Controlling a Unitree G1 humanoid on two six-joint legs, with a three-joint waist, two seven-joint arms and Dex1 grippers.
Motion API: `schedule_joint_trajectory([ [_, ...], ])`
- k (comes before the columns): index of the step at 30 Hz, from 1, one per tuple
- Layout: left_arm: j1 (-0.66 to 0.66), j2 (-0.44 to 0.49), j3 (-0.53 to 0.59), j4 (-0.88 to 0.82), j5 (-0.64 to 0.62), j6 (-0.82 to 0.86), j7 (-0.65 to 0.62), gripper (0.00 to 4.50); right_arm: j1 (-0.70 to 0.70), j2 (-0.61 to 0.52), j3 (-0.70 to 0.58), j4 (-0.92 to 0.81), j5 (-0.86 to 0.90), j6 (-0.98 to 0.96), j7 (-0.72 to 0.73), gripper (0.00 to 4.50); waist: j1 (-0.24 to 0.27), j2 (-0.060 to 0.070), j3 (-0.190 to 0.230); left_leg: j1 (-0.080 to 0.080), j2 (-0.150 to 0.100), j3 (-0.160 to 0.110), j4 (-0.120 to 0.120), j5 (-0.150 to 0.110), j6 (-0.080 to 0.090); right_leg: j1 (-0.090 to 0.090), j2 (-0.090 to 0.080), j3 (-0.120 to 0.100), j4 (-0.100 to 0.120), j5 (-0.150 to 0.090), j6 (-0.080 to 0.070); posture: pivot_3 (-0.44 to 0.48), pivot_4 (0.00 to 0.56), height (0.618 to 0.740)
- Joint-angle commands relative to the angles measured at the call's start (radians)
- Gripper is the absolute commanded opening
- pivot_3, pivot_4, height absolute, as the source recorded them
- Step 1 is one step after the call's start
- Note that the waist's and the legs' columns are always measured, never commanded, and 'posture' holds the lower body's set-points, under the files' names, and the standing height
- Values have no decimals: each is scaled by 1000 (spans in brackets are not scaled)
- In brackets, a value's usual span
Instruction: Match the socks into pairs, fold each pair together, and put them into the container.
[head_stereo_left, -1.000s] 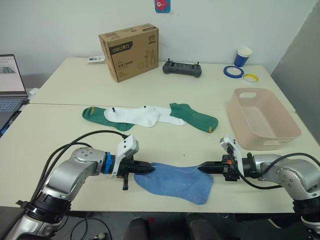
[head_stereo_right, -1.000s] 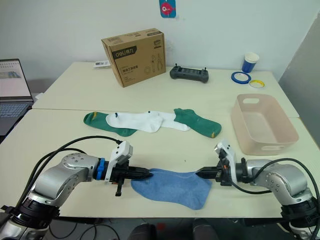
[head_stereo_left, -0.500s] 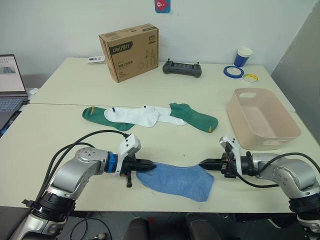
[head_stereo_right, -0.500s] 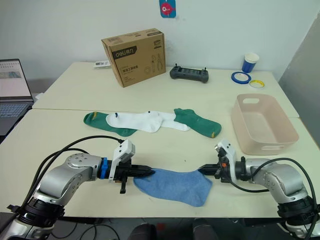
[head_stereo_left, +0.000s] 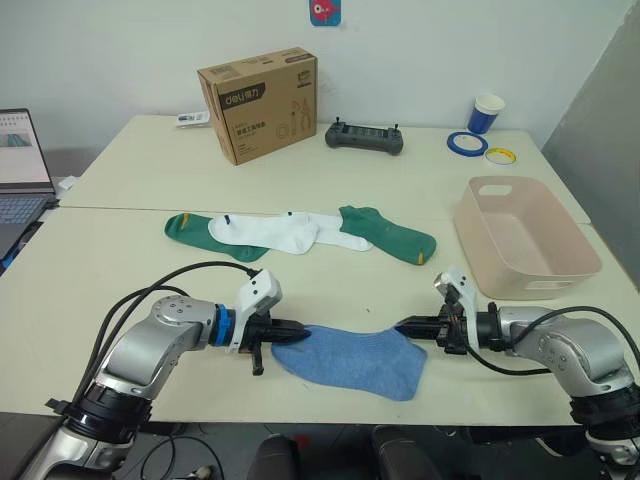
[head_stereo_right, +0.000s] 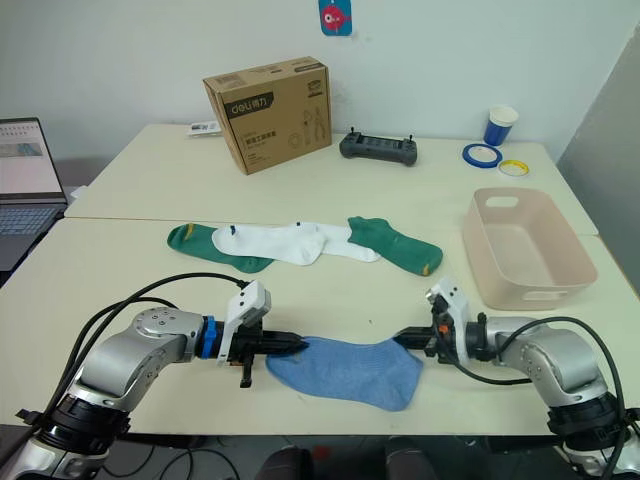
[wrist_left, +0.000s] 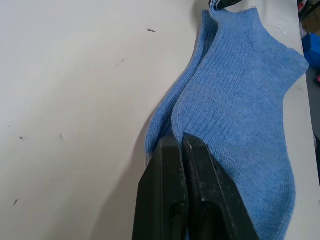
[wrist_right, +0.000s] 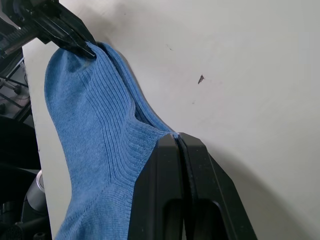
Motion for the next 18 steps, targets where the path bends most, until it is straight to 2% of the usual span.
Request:
schedule_joint_trajectory([
  [1, 0, 0, 0, -11, 6, -23, -3, 0, -20, 1, -9, -7, -6, -16, 3, 66, 0, 0, 0, 0, 0, 0, 0, 0, 0, 0, 0, 0, 0, 0, 0, 0, 150, 740],
  [18, -2, -5, 10, 9, 12, -41, 15, 0, -19, -5, -13, 12, -4, -8, 2, 66, 0, 0, 0, 0, 0, 0, 0, 0, 0, 0, 0, 0, 0, 0, 0, 0, 150, 740],
])
